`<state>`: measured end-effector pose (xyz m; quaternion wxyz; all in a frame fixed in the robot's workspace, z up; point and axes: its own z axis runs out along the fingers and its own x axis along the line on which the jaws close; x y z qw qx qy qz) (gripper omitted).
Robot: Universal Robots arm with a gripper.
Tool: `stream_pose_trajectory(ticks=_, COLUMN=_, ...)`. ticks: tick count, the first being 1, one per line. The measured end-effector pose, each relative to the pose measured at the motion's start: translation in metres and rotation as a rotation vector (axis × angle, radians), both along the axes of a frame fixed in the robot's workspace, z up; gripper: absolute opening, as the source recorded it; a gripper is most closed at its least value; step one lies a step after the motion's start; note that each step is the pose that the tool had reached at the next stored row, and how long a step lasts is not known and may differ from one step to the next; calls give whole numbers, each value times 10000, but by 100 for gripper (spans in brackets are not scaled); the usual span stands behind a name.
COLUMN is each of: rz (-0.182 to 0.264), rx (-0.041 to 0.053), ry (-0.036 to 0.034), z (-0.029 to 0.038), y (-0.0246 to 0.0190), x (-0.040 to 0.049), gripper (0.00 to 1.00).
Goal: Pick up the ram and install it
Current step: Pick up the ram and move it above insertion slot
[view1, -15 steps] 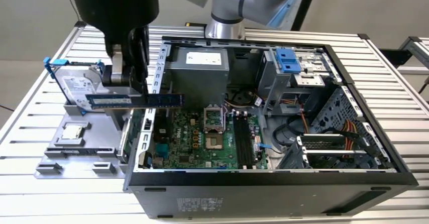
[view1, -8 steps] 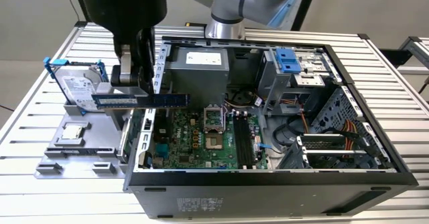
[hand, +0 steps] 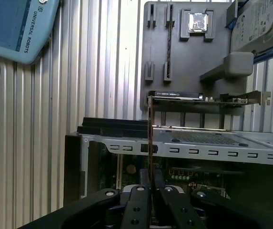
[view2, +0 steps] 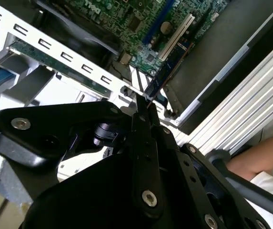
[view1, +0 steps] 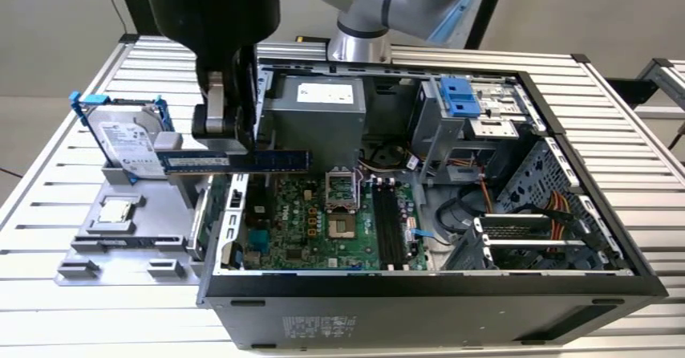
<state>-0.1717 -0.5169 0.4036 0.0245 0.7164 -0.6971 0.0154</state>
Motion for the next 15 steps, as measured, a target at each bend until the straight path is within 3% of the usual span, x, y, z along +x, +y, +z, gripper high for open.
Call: stream_pose_trajectory(ticks=15, rz=0, rx=0, ry=1, z=0, y=0, x=164, gripper=0)
